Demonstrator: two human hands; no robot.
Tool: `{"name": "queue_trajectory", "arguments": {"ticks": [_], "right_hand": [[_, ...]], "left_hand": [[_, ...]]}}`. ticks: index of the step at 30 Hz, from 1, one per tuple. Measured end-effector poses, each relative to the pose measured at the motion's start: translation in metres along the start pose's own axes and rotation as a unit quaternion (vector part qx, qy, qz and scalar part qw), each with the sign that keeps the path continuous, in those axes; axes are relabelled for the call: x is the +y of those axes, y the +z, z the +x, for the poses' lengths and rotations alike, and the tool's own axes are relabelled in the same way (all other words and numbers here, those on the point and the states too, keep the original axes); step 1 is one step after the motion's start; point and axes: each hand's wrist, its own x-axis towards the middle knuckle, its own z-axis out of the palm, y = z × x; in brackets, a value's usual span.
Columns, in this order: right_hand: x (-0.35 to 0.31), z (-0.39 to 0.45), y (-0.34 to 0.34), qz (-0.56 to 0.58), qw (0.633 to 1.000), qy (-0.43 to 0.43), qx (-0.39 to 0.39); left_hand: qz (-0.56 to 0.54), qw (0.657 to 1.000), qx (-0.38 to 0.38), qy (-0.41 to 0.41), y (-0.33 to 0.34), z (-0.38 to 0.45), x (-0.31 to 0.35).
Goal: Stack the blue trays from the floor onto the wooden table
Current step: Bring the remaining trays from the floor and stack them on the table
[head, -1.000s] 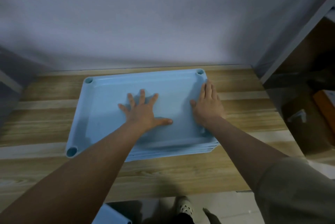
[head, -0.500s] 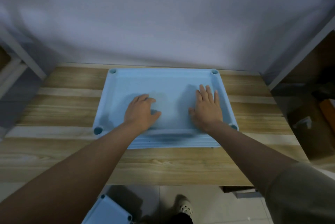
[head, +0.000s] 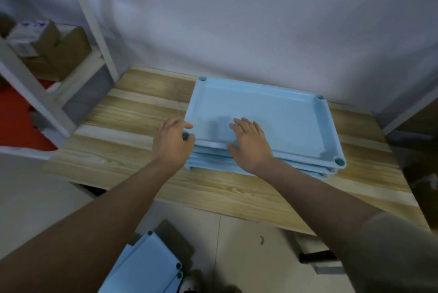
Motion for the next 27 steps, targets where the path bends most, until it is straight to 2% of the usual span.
{"name": "queue_trajectory", "arguments": {"ticks": [3,7,14,20,27], "right_hand": [[-0.014,-0.006,0.001,0.01,0.999,-0.04,0.002],[-0.029,-0.025,0.009,0.044,0.993,-0.106,0.027],[-0.037,-0.085,0.037,0.098,0.971,-0.208,0.068],[-0.051,-0.129,0.07,0.109,0.967,-0.23,-0.033],[-0.075,-0.152,0.125,0.126,0.955,-0.223,-0.151]], "left_hand": [[-0.021,0.999,0.027,-0.038,-0.014,-0.02,-0.013],[-0.058,0.989,0.05,-0.127,-0.025,-0.063,-0.028],[-0.138,0.945,0.058,-0.292,-0.016,-0.166,-0.026],[-0.19,0.9,0.07,-0.386,-0.005,-0.246,-0.037],[-0.242,0.832,0.078,-0.493,0.015,-0.296,-0.089]]}}
